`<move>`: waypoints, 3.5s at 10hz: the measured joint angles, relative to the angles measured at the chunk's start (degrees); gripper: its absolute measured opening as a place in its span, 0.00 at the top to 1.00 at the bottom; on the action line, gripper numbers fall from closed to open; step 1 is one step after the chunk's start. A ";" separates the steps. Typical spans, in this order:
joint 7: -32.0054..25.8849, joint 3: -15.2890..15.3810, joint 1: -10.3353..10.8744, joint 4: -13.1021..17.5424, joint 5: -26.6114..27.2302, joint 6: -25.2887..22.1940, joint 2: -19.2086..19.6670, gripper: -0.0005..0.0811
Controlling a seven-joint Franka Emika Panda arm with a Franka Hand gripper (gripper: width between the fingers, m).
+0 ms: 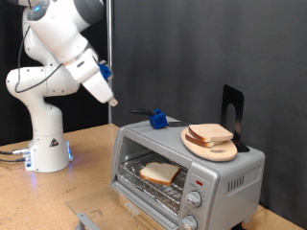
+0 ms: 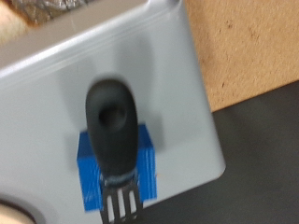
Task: Make a piece of toast with the oven
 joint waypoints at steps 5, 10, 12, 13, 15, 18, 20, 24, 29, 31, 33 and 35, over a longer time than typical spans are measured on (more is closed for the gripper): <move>2.73 -2.65 -1.84 -2.06 6.49 -0.59 -1.01 0.00; 22.80 -3.18 -7.05 -0.08 3.57 -2.22 3.91 0.00; 29.34 -3.48 -7.49 2.28 -0.50 -13.40 5.14 0.00; 34.71 -3.77 -8.01 4.15 -1.07 -17.64 7.02 0.00; 39.51 -4.87 -9.40 6.08 -0.86 -17.52 11.39 0.00; 37.16 -5.82 -11.19 4.76 -0.57 -4.77 15.46 0.00; 34.01 -6.77 -11.89 4.63 -0.41 -0.79 18.72 0.00; 30.47 -9.28 -12.34 6.99 3.00 -0.78 23.28 0.00; 31.02 -9.29 -12.32 6.68 2.22 3.05 26.10 0.00; 29.74 -9.38 -12.37 6.99 2.08 7.20 30.51 0.00; 25.99 -10.31 -13.02 8.11 1.65 8.06 34.15 0.00; 23.03 -11.27 -14.15 9.04 1.53 8.13 36.53 0.00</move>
